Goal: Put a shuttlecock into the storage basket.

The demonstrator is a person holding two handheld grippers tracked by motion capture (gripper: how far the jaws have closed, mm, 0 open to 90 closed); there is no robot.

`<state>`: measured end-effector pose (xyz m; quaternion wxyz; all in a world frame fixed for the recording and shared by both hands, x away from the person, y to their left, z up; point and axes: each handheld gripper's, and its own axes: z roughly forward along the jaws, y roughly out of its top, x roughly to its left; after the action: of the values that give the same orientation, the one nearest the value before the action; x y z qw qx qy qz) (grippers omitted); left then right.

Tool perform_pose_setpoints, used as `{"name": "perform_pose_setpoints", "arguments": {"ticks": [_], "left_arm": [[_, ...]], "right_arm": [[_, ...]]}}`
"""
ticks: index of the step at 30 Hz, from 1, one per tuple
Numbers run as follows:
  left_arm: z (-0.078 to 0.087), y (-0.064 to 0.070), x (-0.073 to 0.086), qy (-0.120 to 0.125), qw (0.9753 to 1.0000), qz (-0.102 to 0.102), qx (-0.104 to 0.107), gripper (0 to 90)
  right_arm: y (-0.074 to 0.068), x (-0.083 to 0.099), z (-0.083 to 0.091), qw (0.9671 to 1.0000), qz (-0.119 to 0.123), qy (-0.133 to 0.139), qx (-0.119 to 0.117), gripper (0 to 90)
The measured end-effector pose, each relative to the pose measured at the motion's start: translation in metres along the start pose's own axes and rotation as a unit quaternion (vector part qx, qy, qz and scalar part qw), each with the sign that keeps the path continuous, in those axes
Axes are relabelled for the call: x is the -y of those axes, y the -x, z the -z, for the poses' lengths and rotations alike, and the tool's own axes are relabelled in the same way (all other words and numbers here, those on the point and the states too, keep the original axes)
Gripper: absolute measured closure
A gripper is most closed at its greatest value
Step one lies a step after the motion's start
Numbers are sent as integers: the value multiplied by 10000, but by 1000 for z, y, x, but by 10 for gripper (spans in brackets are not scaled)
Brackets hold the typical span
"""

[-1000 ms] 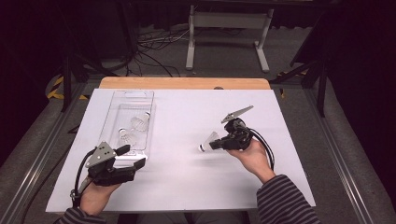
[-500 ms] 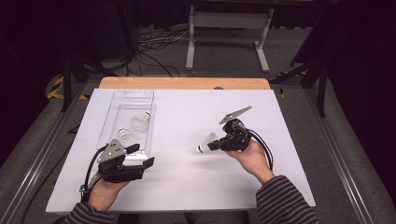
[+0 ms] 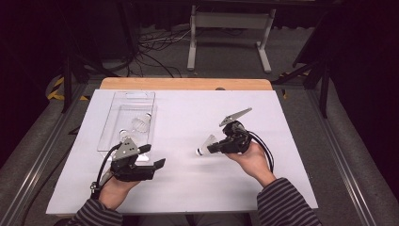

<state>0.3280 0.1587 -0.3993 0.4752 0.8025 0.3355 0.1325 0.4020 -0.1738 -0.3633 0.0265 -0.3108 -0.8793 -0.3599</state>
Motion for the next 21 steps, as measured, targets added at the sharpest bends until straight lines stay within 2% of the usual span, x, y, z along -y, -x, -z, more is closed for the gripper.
{"name": "perform_pose_setpoints", "arguments": {"ticks": [6, 21], "left_arm": [[-8, 2, -4, -125, 9999, -22, 79, 275], [-28, 9, -14, -520, 9979, -298, 242, 297]], "right_arm": [[-2, 0, 1, 10000, 42, -3, -10, 900], [-8, -2, -4, 9999, 145, -64, -66, 900]]}}
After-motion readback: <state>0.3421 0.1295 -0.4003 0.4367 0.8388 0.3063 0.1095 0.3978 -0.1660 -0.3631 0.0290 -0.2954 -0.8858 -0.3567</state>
